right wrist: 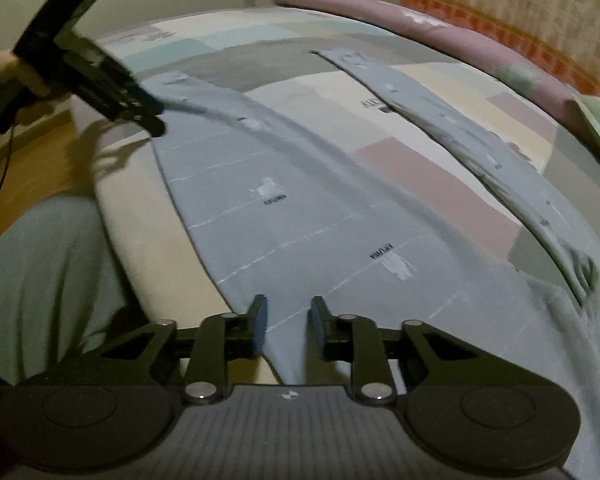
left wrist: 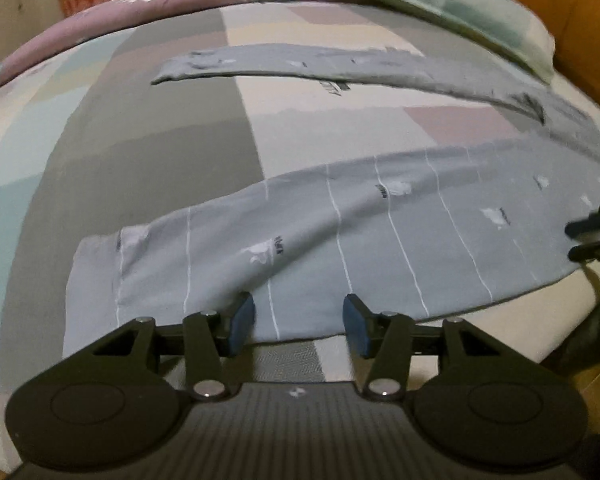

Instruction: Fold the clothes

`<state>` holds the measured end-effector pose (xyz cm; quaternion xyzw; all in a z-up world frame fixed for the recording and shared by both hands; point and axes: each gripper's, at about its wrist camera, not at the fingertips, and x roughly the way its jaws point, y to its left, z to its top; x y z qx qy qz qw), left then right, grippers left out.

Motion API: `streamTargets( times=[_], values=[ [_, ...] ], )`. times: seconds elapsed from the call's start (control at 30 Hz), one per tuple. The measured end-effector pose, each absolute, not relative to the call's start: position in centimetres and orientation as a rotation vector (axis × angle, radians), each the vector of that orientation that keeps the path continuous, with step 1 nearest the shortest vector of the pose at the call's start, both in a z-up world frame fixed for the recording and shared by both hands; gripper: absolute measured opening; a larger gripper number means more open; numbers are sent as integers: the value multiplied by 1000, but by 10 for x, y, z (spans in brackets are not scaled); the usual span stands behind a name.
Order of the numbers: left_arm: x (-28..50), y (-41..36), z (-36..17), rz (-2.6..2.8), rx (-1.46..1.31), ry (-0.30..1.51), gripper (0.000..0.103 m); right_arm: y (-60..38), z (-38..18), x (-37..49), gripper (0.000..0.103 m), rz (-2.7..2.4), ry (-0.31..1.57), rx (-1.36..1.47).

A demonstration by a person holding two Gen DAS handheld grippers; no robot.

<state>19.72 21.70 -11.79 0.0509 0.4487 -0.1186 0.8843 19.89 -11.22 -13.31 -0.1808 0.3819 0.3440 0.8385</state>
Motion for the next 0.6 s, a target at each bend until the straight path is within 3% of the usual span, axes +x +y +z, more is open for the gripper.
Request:
streamTargets(
  times=[0.03,0.17,0.43,0.6],
  values=[
    [193,218,-118,-247,102,938,49,-113,-134,196,3,721,818,-367],
    [179,229,-111,-244,105,967,46,-114,-125,179,2,747,880,-392],
    [171,282,-102,-71,-78,911,48,-114,-109,165,12,678,796,-389],
    [167,309,-121,-29,-345,890,48,-78,-120,163,19,736,742,-527]
  ],
)
